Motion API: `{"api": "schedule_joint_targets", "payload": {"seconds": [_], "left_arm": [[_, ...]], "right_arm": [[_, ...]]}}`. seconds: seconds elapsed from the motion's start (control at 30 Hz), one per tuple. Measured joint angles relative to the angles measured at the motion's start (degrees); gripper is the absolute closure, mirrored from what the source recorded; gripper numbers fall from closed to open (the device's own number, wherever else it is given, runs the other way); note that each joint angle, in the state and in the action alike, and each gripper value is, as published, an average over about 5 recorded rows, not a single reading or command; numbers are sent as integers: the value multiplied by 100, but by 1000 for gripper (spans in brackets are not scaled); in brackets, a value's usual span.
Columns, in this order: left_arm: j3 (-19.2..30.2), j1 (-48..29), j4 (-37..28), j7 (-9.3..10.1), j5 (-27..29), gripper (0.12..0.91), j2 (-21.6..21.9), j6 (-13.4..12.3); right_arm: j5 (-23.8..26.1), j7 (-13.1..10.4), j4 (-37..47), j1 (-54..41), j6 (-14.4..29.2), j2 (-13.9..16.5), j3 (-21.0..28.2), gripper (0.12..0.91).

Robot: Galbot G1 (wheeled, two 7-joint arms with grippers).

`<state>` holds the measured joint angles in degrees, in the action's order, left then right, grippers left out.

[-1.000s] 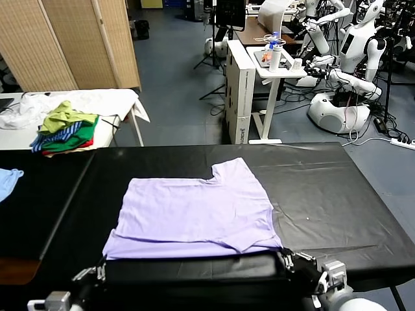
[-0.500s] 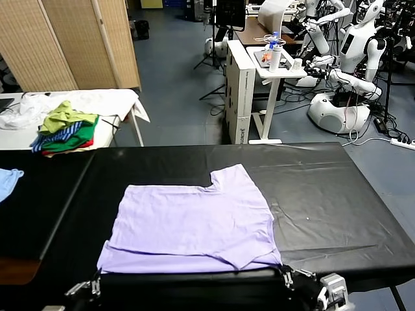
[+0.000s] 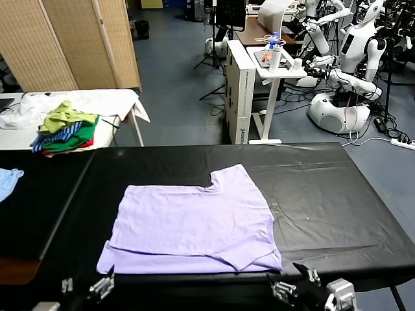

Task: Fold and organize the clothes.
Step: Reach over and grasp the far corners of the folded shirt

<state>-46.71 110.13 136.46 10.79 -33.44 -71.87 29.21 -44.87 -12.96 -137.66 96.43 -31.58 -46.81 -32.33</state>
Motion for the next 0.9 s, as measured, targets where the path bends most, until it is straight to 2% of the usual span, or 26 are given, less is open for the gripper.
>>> {"api": "schedule_joint_targets", "payload": {"seconds": [0.13, 0.27, 0.47, 0.67, 0.9], "left_arm": [[69, -758, -284, 46, -773, 123, 246, 102], [201, -1478, -686, -25, -1127, 123, 571, 152], [455, -2356, -1381, 11, -1665, 123, 1101, 271], [846, -3277, -2212, 50, -1910, 123, 1577, 409], [1355, -4217, -3038, 19, -1812, 123, 1872, 435]], "right_arm": [[-184, -172, 539, -1105, -93, 103, 582, 118], [-301, -321, 1189, -2227, -165, 80, 1287, 118], [-425, -576, 2166, -3757, -319, -125, 2255, 118], [-466, -662, 3095, -4795, -490, -431, 2905, 118], [-518, -700, 3902, -5504, -522, -756, 3309, 118]]}}
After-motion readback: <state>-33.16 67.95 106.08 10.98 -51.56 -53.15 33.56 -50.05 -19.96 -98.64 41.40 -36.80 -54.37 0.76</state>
